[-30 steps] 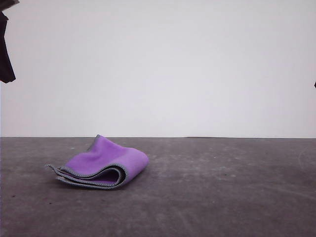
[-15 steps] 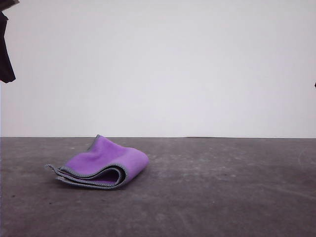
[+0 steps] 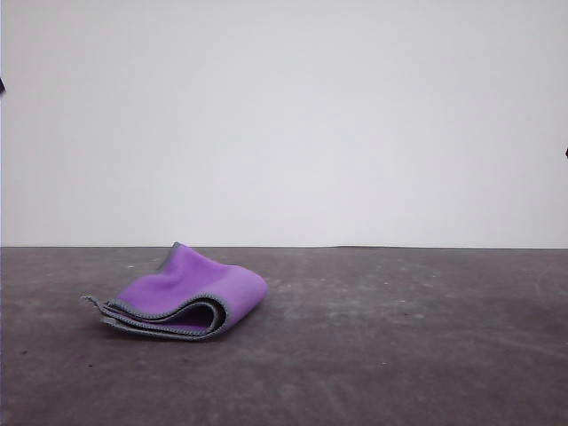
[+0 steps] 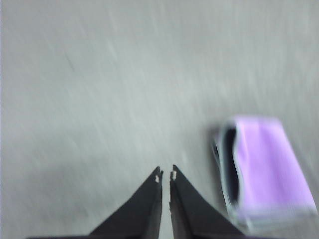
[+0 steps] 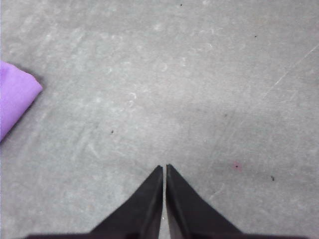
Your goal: Fold clothes
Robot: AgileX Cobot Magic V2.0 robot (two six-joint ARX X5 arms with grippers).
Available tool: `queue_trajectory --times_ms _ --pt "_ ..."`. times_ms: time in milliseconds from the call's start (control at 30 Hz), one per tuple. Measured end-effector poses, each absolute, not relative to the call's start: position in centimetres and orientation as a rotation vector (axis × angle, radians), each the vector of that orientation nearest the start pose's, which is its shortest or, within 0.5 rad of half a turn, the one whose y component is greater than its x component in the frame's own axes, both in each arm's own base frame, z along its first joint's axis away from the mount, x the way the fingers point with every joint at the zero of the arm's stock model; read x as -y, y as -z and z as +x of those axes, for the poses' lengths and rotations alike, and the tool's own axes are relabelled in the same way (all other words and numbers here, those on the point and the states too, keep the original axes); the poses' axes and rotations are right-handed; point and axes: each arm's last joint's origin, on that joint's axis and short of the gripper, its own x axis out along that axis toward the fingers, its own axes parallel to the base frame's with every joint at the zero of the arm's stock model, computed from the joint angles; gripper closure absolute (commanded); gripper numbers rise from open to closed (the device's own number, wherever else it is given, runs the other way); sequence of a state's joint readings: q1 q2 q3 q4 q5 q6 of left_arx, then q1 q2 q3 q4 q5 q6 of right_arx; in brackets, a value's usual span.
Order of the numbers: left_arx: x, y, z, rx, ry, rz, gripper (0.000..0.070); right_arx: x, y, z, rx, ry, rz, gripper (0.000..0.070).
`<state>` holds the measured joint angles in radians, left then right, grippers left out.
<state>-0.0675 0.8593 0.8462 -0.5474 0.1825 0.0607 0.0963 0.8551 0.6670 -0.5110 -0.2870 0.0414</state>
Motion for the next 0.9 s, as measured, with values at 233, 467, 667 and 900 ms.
queue_trajectory --times_ms 233,467,667,900 --pt "0.4 -24.2 13.4 -0.374 0.139 -0.083 0.0684 -2.5 -25.4 17.0 -0.708 -0.353 0.106 0.0697" --pt "0.2 -17.5 11.1 -0.191 0.112 -0.142 0.0685 -2.5 -25.4 17.0 -0.708 -0.353 0.106 0.0697" --pt "0.0 -15.5 10.3 -0.207 0.07 -0.145 0.0685 -2.5 -25.4 17.0 -0.708 -0.353 0.106 0.0697" --pt "-0.1 -15.4 9.6 -0.194 0.035 -0.131 0.0685 -2.5 -25.4 17.0 -0.708 -0.353 0.106 0.0697"
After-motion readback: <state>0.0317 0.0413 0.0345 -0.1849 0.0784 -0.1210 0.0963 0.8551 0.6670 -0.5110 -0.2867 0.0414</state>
